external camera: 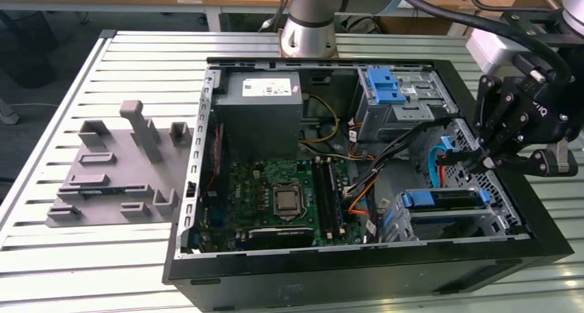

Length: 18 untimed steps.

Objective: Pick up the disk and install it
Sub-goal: 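Insert the first disk wire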

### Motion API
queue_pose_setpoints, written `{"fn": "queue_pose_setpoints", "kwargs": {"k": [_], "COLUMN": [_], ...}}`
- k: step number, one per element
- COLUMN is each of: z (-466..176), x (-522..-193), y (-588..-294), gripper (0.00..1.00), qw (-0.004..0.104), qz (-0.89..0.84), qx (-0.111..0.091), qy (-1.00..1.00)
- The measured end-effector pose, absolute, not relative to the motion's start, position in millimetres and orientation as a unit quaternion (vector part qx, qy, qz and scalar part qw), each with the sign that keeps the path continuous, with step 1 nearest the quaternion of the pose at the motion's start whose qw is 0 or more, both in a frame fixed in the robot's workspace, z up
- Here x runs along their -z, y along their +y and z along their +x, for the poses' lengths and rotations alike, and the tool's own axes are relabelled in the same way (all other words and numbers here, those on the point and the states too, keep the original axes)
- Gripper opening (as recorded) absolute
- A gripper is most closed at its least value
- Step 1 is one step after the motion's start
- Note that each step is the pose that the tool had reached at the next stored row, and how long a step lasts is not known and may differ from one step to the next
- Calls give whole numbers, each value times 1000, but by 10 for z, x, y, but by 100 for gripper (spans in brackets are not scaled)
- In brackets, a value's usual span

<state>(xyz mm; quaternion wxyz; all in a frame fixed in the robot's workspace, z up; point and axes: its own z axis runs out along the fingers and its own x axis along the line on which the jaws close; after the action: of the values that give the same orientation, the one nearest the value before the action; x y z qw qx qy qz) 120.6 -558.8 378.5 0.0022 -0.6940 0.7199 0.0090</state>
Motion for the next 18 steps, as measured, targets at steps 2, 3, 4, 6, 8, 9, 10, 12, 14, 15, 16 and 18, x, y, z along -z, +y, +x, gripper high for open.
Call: {"fn": "queue_pose_setpoints", "kwargs": {"k": [2, 3, 4, 6, 8, 9, 10, 12, 14, 15, 16, 18], "z": [1232, 1240, 1247, 1258, 1271, 1281, 1294, 1316, 1327, 1328, 1328, 1330], "x": [-3785, -3784, -3783, -3783, -3782, -3782, -3782, -3780, -3777, -3776, -3775, -3773], "y": [-5566, -5551, -5534, -5509, -5488, -5475, -5462, -5434, -5403, -5388, -5374, -5344], "gripper": [11, 11, 11, 11, 11, 11, 11, 11, 11, 11, 11, 11], "qw": [2, 2, 2, 2, 2, 2, 2, 2, 2, 2, 2, 2], "qz": [-694, -694, -694, -692, -689, -689, -689, -689, -688, -688, -688, -688], "qx": [-9, -9, -9, -9, -9, -9, -9, -9, -9, -9, -9, -9], "qy": [720, 720, 720, 722, 724, 725, 725, 725, 725, 725, 725, 726]}}
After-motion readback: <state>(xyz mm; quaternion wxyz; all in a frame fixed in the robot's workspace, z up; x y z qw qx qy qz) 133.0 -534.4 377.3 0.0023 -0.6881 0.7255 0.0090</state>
